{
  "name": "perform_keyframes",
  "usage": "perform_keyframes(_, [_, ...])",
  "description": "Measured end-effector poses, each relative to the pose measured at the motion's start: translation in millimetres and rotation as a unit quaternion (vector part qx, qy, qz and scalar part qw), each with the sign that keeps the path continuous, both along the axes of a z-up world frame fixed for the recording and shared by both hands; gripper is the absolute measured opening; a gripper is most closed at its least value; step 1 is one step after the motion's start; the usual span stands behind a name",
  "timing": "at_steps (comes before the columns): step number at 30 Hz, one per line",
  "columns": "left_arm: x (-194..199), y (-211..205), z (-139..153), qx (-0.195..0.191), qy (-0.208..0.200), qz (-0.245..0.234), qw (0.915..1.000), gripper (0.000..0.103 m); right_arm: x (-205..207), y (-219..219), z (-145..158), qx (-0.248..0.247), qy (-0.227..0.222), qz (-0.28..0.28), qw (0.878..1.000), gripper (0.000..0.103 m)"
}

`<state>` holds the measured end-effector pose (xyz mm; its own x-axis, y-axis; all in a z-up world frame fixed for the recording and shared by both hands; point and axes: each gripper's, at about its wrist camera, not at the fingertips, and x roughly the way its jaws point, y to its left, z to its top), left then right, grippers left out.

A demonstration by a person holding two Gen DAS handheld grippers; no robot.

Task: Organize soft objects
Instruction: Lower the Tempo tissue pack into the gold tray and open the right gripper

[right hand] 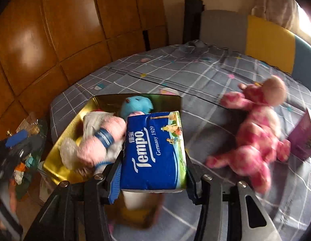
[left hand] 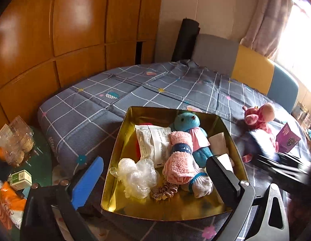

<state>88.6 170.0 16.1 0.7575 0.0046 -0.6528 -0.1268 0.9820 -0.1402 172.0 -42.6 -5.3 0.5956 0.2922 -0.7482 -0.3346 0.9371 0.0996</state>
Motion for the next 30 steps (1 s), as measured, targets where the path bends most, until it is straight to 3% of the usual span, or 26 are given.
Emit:
perform_keyframes(5, [-4,2,4,0.003,0.015,0.008,0.9999,0.103,53,44,-26,-0.012,0.025,-0.009,1.000,0.052])
perform_keyframes(10, [-11,6,0,0.007,0.021,0.018,0.9996,0.103,80,66,-64,-0.057,0.057,-0.014,0.997,0.053])
perform_keyframes(13, [-14,8,-3,0.004,0.019,0.024,0.9995,0.103,83,68,-73,-0.054,0.091,-0.008,0.994,0.053])
perform_keyframes(22, [-18,5,-3,-0.006,0.007,0.028,0.9996,0.103,52,49,-41,-0.019,0.029,-0.026,0.999,0.071])
perform_keyframes(30, [-23,-17,4,0.011,-0.004,0.019,0.9997,0.103,0,5,-12,-0.005,-0.033,-0.098,0.995,0.072])
